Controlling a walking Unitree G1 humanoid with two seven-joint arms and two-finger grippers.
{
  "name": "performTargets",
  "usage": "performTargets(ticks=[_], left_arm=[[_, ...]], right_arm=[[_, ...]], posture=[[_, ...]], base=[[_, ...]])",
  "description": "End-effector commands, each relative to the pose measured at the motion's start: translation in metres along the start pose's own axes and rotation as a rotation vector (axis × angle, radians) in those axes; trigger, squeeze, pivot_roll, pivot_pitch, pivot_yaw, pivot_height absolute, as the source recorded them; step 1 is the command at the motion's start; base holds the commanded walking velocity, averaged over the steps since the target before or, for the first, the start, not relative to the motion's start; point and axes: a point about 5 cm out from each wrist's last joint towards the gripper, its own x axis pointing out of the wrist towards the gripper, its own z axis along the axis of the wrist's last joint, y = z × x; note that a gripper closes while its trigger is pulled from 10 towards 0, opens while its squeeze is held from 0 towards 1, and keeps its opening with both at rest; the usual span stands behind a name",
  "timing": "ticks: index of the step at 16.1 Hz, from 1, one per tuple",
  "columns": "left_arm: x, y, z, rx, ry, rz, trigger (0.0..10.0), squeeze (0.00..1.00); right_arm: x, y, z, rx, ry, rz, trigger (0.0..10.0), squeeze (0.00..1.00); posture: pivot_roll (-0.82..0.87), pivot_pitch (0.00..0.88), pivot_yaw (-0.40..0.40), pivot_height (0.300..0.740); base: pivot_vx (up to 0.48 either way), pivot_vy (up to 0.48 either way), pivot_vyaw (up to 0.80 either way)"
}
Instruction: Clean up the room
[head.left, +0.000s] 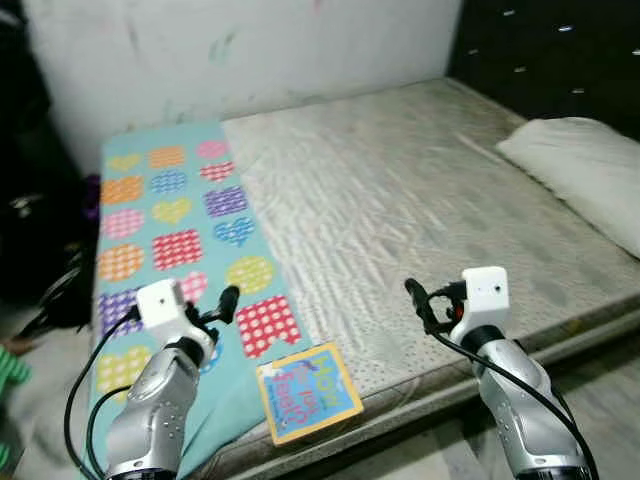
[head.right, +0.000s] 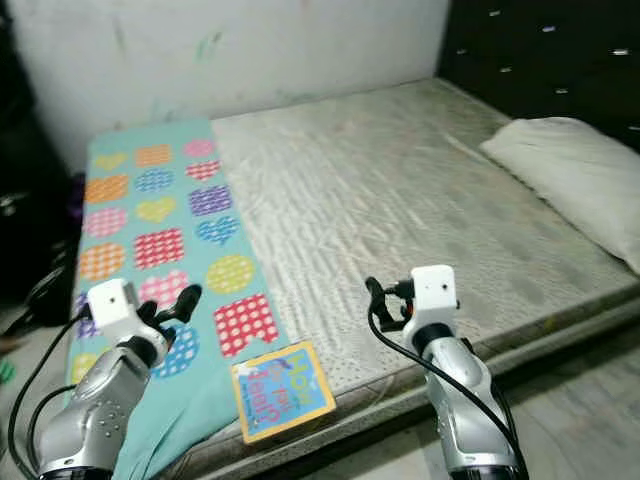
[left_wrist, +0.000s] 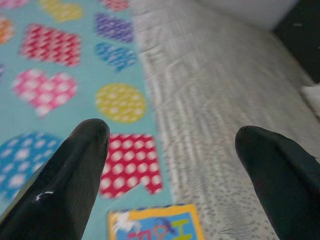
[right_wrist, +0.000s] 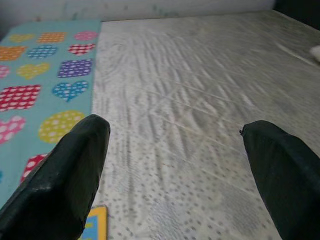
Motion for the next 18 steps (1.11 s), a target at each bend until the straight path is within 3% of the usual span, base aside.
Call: performTargets(ticks=[1,5,8,13,18], left_arm=[[-0.001,0.004,-0.001,0.009,0.019,0.022,10.0,0.0],[-0.008,0.01,-0.001,-0.008,0.02,0.051,10.0,0.0],[-0.006,0.012,-0.009,0.051,0.083,0.013,10.0,0.0],[-0.008,0.017,-0.011,0.121,0.096,-0.003,10.0,0.0],[-0.015,0.021,-0.007,0.095,0.076,0.01,10.0,0.0]], right_arm=[[0.002,0.003,0.002,0.0,-0.004,0.02,10.0,0.0],[0.009,0.005,0.007,-0.015,-0.015,0.024,10.0,0.0],[0.007,0.007,0.005,0.004,-0.014,0.014,10.0,0.0],[0.003,0.011,0.0,0.011,-0.004,-0.003,10.0,0.0],[0.003,0.016,0.0,0.025,0.007,0.024,10.0,0.0]], posture=[[-0.17,0.0,0.036,0.74],[-0.16,0.0,0.024,0.74],[-0.17,0.0,0.026,0.74],[-0.16,0.002,0.024,0.74],[-0.15,0.039,0.013,0.74]], base=[[0.0,0.0,0.0],[0.0,0.0,0.0],[0.0,0.0,0.0],[0.0,0.0,0.0],[0.0,0.0,0.0]])
